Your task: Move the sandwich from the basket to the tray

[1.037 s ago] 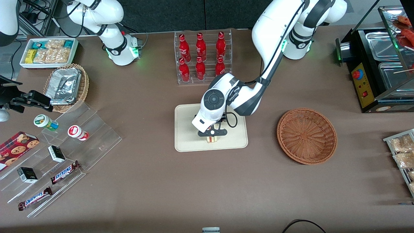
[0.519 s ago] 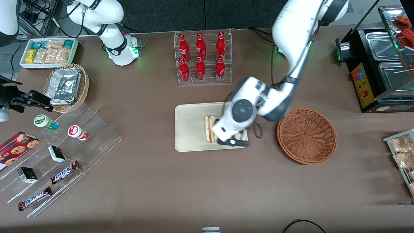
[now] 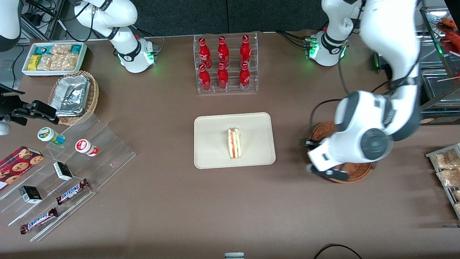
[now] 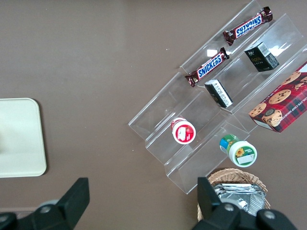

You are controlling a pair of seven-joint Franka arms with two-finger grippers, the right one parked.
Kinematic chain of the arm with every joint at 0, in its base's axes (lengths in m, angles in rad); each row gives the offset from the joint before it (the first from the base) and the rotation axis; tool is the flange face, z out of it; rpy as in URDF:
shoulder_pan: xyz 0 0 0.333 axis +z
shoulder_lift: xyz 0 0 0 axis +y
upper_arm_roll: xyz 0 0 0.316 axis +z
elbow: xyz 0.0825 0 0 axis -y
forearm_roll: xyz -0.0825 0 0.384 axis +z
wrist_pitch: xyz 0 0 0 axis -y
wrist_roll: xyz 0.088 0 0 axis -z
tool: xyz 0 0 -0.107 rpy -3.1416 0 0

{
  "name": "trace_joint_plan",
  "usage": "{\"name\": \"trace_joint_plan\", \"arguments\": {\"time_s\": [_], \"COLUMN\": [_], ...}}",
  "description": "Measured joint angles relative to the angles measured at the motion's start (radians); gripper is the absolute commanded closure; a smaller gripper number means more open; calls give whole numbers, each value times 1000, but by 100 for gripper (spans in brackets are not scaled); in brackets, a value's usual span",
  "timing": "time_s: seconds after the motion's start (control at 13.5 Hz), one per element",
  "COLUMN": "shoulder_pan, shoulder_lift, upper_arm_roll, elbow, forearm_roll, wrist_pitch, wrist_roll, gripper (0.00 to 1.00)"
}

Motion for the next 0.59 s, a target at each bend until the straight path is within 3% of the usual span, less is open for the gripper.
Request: {"name": "trace_joint_plan", "arguments": {"time_s": [0.3, 0.59], "shoulder_pan": [93, 120], "shoulder_lift": [-105, -246], "upper_arm_roll": [2, 9], "elbow": [-54, -172], "forearm_roll": [19, 67], "wrist_pitch": [-7, -8], "wrist_roll": [12, 12], "gripper": [0, 0]}}
